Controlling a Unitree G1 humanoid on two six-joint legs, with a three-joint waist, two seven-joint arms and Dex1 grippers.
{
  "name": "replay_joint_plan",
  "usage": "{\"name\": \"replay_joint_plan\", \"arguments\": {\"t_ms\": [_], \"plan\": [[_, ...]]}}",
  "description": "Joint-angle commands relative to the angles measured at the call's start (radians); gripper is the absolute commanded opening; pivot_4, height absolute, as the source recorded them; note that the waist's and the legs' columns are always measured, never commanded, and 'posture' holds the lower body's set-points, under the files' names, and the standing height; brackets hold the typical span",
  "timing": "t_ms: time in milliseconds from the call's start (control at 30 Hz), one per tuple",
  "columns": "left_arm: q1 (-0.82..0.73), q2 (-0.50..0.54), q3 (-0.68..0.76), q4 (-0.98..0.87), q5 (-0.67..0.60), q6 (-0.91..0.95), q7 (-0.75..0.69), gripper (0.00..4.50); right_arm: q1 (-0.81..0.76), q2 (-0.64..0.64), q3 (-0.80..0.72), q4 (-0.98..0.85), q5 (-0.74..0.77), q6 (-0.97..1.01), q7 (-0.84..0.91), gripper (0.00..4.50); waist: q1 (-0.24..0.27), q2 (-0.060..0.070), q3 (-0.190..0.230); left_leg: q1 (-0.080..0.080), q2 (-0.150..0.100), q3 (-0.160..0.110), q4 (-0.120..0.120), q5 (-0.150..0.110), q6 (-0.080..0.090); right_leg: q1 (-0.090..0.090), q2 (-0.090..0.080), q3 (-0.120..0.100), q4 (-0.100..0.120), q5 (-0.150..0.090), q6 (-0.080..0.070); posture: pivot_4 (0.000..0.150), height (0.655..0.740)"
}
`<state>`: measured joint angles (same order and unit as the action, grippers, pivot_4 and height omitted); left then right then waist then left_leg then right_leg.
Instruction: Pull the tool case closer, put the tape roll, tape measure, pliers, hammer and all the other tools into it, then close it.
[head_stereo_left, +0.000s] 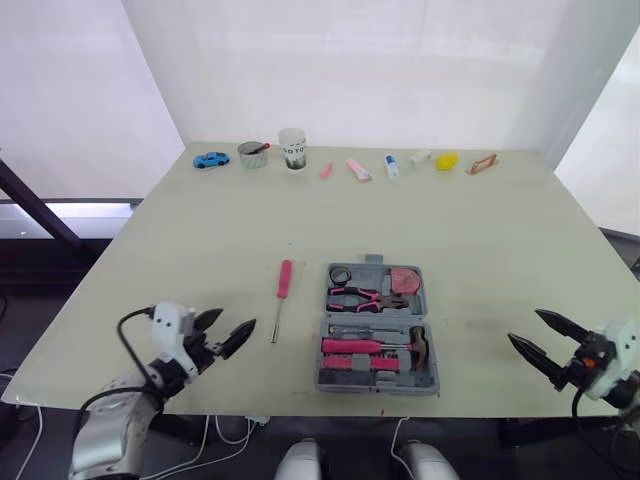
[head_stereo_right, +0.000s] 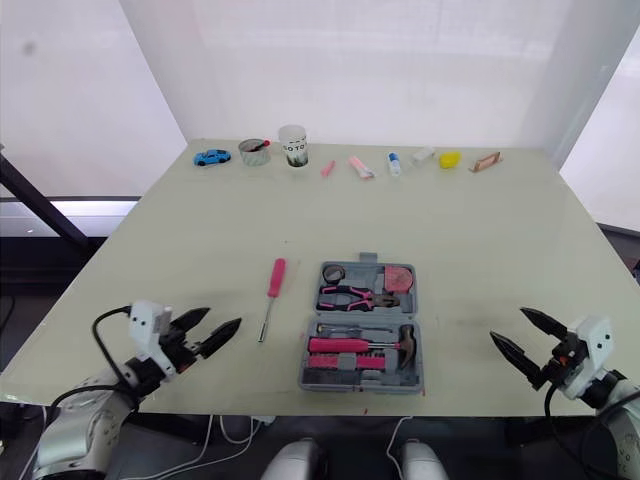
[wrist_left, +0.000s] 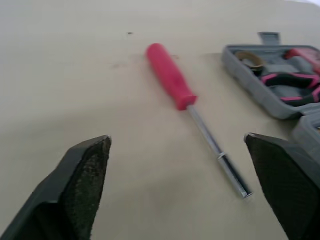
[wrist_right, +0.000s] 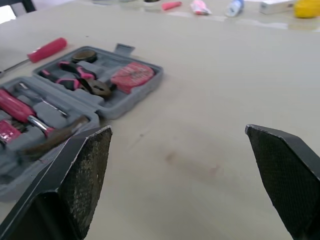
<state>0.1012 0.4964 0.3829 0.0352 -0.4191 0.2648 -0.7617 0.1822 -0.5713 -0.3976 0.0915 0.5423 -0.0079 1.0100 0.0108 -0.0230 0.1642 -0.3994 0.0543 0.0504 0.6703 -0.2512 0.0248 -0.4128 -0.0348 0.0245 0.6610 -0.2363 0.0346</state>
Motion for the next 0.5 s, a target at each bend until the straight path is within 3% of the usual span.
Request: {"name": "replay_joint_plan", "arguments": {"t_ms": [33,500], "plan": [[0.069,0.005,0.078,-0.056,-0.019,-0.040,0.036,4.46,0.030,0.000,-0.072,0.012,0.016,-0.041,-0.010,4.50,0.000,0.000,0.000,0.000,0.000,0.000,0.000,0.000,0.000,0.000,0.000,0.000,0.000,0.000,0.000,0.150,0.7400],[0.245,-0.003,0.176,-0.088,-0.040,-0.088,0.074,4.46,0.149,0.006,-0.183,0.111,0.004,-0.139,-0.037,4.50,0.000,0.000,0.000,0.001,0.002,0.001,-0.001,0.000,0.000,-0.001,-0.001,0.001,-0.002,-0.002,0.003,0.150,0.7400]]}}
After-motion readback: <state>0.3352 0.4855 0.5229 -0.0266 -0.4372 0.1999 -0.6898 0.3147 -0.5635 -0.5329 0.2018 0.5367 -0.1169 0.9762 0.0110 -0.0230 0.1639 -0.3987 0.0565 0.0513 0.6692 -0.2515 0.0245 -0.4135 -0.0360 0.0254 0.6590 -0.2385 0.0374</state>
